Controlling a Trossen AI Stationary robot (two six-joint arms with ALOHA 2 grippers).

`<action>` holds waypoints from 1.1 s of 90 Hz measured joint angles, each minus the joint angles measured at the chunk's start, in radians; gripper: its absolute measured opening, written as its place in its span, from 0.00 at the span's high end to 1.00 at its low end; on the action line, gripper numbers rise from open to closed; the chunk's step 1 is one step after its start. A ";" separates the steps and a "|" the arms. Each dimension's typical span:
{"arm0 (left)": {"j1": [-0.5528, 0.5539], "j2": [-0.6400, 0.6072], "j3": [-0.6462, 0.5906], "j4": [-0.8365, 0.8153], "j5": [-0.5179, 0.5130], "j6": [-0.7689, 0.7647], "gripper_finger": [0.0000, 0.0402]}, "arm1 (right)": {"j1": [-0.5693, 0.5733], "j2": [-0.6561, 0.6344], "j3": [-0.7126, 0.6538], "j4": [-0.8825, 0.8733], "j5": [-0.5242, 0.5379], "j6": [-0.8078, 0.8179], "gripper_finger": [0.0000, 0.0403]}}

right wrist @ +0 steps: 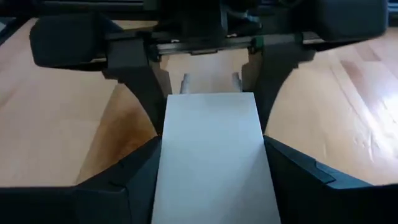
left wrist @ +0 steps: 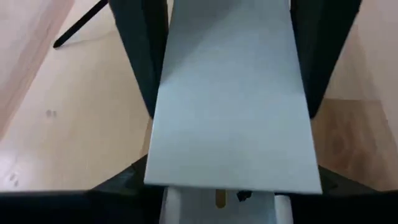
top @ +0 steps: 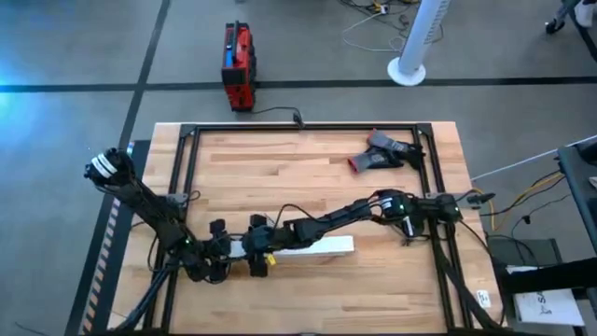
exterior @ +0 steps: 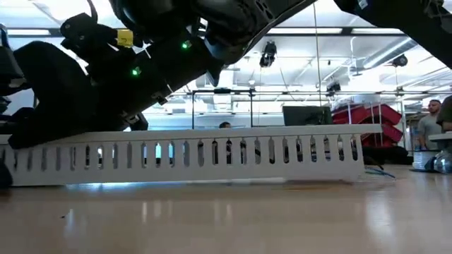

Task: Ziptie cables
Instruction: Close the white cable duct

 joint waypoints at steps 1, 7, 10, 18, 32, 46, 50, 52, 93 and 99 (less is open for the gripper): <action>0.001 0.000 0.000 0.003 -0.002 0.006 0.49 | 0.000 0.000 0.000 0.000 0.001 -0.002 0.45; 0.008 -0.002 -0.001 0.031 -0.012 0.046 0.48 | 0.000 0.000 0.000 0.001 0.000 -0.004 0.45; 0.012 -0.002 -0.001 0.048 -0.012 0.072 0.48 | 0.000 0.000 0.000 0.001 0.000 -0.004 0.45; 0.018 -0.002 0.009 0.062 -0.013 0.112 0.45 | 0.000 -0.002 0.000 0.001 0.000 -0.004 0.45; 0.017 -0.012 0.018 0.060 -0.011 0.124 0.39 | 0.000 -0.006 0.000 0.012 -0.015 -0.013 0.44; 0.015 -0.026 0.018 0.031 0.020 0.089 0.35 | 0.000 -0.006 0.000 0.008 -0.011 -0.011 0.45; 0.015 -0.030 0.019 0.024 0.032 0.085 0.34 | 0.000 -0.006 0.000 0.004 -0.012 -0.011 0.45; 0.014 -0.033 0.020 0.019 0.042 0.082 0.33 | 0.000 -0.006 0.000 0.001 -0.012 -0.009 0.45; 0.011 -0.009 -0.006 -0.060 0.114 -0.015 0.39 | 0.000 -0.008 -0.006 -0.024 -0.006 0.003 0.44; 0.011 0.010 -0.006 -0.049 0.104 -0.018 0.45 | 0.000 -0.008 -0.006 -0.026 -0.007 0.004 0.44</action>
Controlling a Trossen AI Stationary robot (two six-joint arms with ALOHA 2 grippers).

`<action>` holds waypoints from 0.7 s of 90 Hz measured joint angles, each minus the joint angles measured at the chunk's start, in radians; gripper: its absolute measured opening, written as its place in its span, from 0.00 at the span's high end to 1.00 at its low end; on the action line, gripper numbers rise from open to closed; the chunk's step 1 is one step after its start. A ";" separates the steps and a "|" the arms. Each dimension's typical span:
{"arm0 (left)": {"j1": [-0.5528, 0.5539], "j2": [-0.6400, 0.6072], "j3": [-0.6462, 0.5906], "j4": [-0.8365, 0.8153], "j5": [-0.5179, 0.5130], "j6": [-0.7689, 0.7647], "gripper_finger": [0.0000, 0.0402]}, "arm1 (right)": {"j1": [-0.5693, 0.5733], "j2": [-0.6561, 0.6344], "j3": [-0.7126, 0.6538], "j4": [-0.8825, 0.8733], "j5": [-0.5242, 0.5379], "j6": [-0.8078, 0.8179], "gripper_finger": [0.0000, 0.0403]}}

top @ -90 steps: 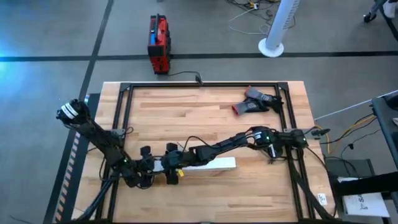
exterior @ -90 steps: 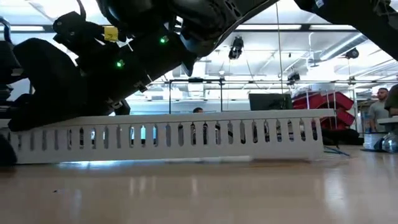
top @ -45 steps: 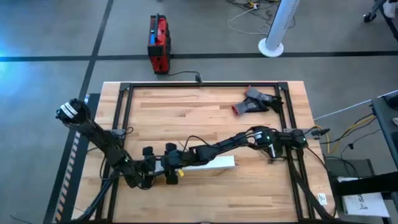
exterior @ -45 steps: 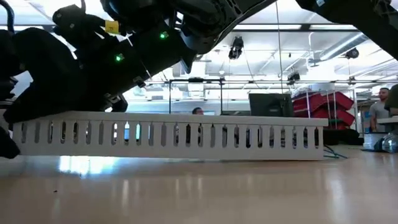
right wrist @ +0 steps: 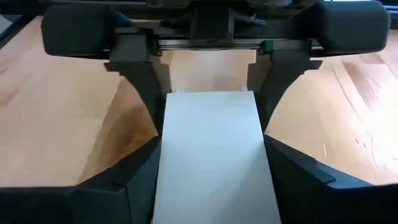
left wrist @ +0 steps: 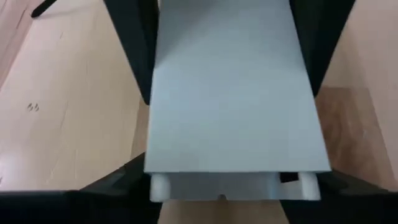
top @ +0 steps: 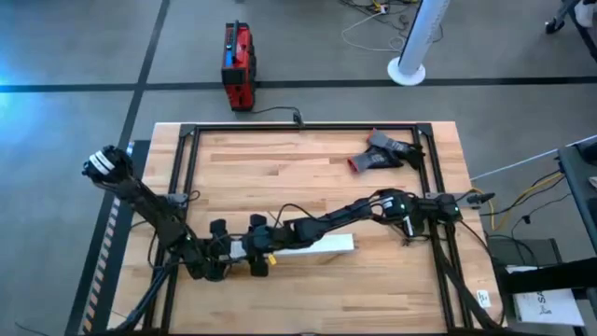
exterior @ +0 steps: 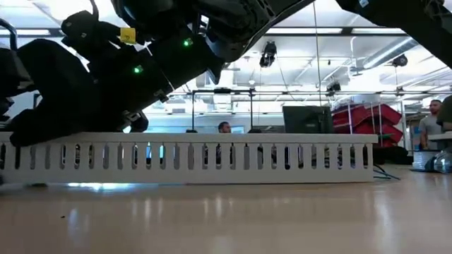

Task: Ziptie cables
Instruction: Close the white cable duct

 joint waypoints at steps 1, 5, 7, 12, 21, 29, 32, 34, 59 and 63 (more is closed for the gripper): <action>0.000 0.003 0.000 0.001 -0.001 -0.001 0.46 | 0.000 0.000 0.000 0.000 0.000 0.001 0.45; 0.000 0.013 0.000 0.004 -0.005 -0.006 0.50 | 0.000 0.000 -0.001 0.000 0.002 0.001 0.45; 0.000 0.017 0.000 0.007 -0.005 -0.006 0.50 | 0.000 0.000 -0.001 0.001 0.002 0.001 0.45; 0.000 0.024 0.000 0.016 -0.006 -0.006 0.50 | 0.000 0.000 -0.002 0.003 0.002 0.001 0.45; 0.000 0.022 -0.001 0.023 -0.005 -0.003 0.50 | 0.000 0.000 -0.006 0.025 0.002 0.002 0.44; 0.000 0.020 -0.002 0.024 -0.003 0.002 0.46 | 0.000 0.000 -0.007 0.031 0.002 0.001 0.44; 0.000 0.020 -0.002 0.026 -0.001 0.004 0.44 | 0.000 0.000 -0.007 0.037 0.002 0.001 0.44; 0.000 0.020 -0.001 0.027 0.001 0.008 0.42 | 0.000 0.000 -0.007 0.042 0.001 0.001 0.45; 0.000 0.020 0.003 0.028 0.003 0.007 0.47 | -0.005 0.041 0.020 0.104 -0.001 0.006 0.44; 0.000 0.020 0.003 0.028 0.003 0.007 0.47 | -0.005 0.041 0.021 0.099 -0.001 0.006 0.44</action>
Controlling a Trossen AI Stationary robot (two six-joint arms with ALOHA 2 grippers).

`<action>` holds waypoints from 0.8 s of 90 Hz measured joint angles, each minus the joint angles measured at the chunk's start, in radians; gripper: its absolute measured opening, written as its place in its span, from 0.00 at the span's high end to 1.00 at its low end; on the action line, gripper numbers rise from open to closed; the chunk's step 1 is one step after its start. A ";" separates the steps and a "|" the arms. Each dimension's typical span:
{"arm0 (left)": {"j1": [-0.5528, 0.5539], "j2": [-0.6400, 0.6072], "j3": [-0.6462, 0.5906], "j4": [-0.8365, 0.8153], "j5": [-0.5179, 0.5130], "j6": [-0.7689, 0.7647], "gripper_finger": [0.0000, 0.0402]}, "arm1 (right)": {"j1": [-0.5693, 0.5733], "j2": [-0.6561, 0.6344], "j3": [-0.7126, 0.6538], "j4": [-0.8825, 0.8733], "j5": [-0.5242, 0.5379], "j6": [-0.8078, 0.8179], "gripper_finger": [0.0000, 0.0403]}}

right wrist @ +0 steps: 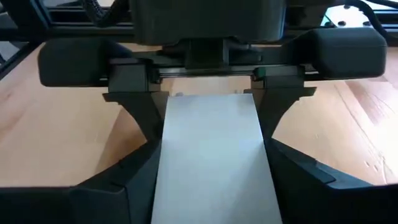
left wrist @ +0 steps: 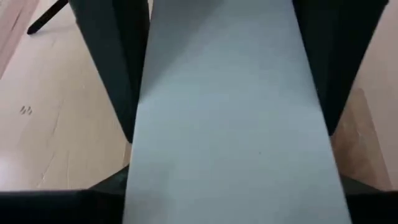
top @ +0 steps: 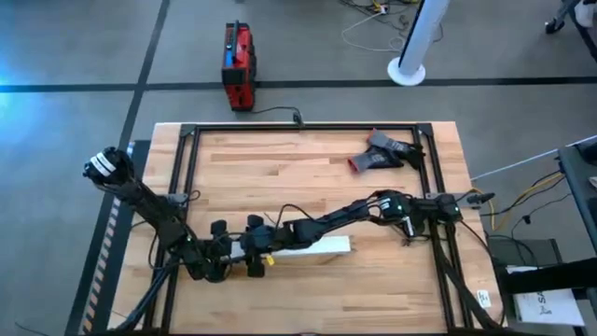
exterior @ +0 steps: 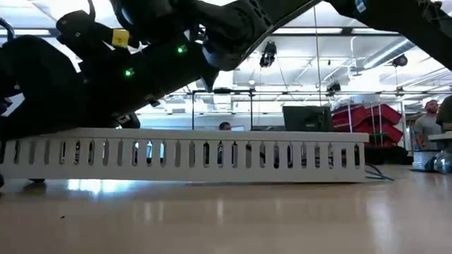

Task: Ziptie cables
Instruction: Close the white cable duct

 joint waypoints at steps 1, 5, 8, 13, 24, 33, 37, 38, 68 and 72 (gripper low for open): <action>0.000 0.000 0.000 0.000 0.000 0.000 0.47 | 0.000 0.000 0.000 -0.001 0.000 0.000 0.44; 0.000 0.000 0.000 -0.001 0.000 0.000 0.47 | 0.000 0.000 0.000 -0.002 0.000 0.000 0.45; 0.000 0.000 0.000 -0.002 0.001 -0.001 0.46 | 0.000 0.000 0.000 -0.003 0.000 -0.002 0.45; 0.000 -0.002 0.001 -0.012 0.007 -0.002 0.42 | 0.000 0.000 0.000 -0.007 -0.001 -0.005 0.45; 0.000 -0.038 0.003 -0.064 0.049 -0.022 0.32 | -0.001 -0.002 0.002 -0.025 -0.001 -0.015 0.43; -0.007 -0.060 0.002 -0.091 0.050 -0.042 0.28 | -0.003 -0.002 0.002 -0.037 0.003 -0.015 0.43; -0.012 -0.060 0.002 -0.093 0.046 -0.046 0.27 | -0.003 -0.002 0.002 -0.043 0.005 -0.014 0.43; -0.013 -0.059 0.001 -0.094 0.045 -0.047 0.27 | -0.003 -0.002 0.002 -0.045 0.005 -0.014 0.44; -0.040 0.011 -0.058 0.049 -0.065 -0.085 0.43 | -0.003 -0.002 0.000 -0.068 0.005 0.000 0.42; -0.041 0.018 -0.059 0.057 -0.073 -0.089 0.47 | -0.003 -0.002 -0.001 -0.069 0.005 0.000 0.43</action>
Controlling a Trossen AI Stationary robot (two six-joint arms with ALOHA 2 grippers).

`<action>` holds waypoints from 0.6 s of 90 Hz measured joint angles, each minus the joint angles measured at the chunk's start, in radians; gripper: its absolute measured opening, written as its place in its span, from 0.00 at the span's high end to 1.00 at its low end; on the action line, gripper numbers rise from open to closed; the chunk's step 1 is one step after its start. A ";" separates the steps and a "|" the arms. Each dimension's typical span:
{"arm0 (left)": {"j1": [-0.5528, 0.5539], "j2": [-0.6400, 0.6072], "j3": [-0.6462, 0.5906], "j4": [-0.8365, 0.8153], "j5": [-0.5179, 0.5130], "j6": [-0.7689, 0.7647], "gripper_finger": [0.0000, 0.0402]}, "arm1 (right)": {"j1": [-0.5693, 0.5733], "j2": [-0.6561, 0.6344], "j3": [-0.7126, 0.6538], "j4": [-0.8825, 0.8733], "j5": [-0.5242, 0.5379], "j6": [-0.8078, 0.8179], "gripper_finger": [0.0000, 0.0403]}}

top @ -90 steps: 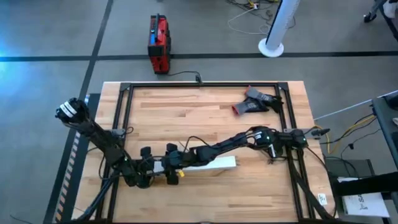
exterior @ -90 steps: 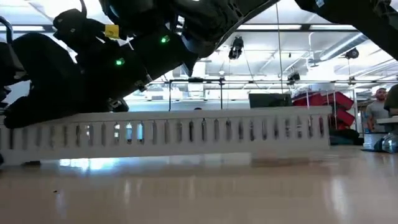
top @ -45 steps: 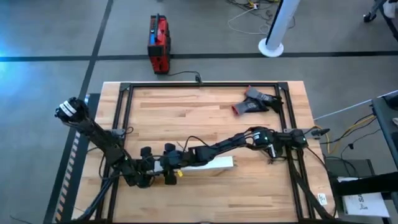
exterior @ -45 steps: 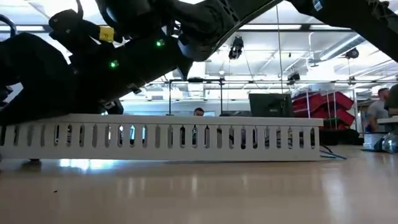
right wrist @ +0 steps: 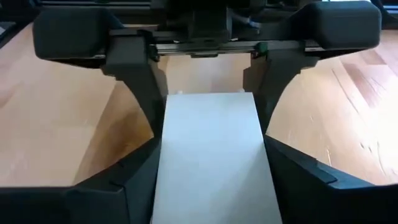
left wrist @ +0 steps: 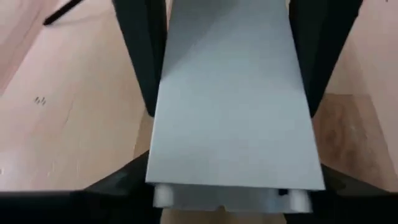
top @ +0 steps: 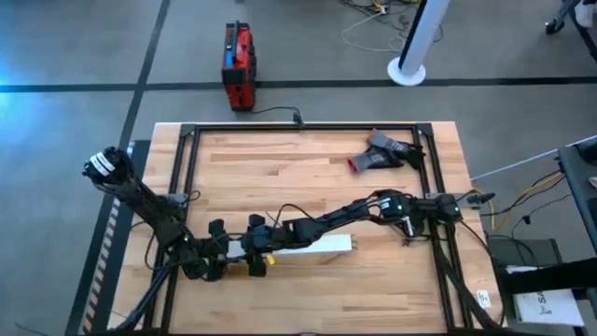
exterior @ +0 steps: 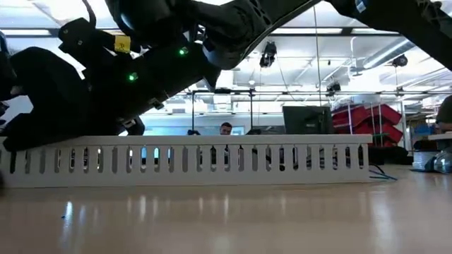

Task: Ziptie cables
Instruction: Close the white cable duct

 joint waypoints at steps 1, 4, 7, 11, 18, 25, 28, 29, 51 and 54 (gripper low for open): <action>0.000 0.001 0.000 0.001 -0.001 -0.001 0.47 | 0.000 0.000 0.000 0.000 0.000 0.000 0.43; -0.001 0.003 0.000 0.004 -0.005 -0.001 0.49 | 0.000 0.000 -0.001 0.001 0.001 0.000 0.43; -0.001 0.003 0.000 0.006 -0.006 -0.001 0.49 | -0.001 0.001 -0.001 0.005 0.000 0.002 0.44; -0.001 0.003 0.000 0.007 -0.007 0.003 0.49 | -0.003 0.004 -0.001 0.014 -0.002 0.008 0.45; -0.001 0.004 -0.001 0.008 -0.006 0.006 0.47 | -0.004 0.008 -0.001 0.023 -0.005 0.011 0.45; -0.001 0.005 -0.002 0.008 -0.006 0.013 0.42 | -0.004 0.011 -0.002 0.046 -0.004 0.010 0.43; -0.001 0.005 -0.002 0.010 -0.005 0.014 0.40 | -0.004 0.012 -0.002 0.054 -0.003 0.010 0.43; -0.001 0.005 -0.002 0.010 -0.005 0.014 0.40 | -0.004 0.012 -0.002 0.056 -0.003 0.010 0.43; -0.001 0.005 -0.002 0.013 -0.008 0.013 0.47 | -0.005 0.013 -0.002 0.057 -0.003 0.011 0.44; -0.001 0.005 -0.002 0.013 -0.010 0.012 0.48 | -0.005 0.013 -0.002 0.059 -0.003 0.010 0.44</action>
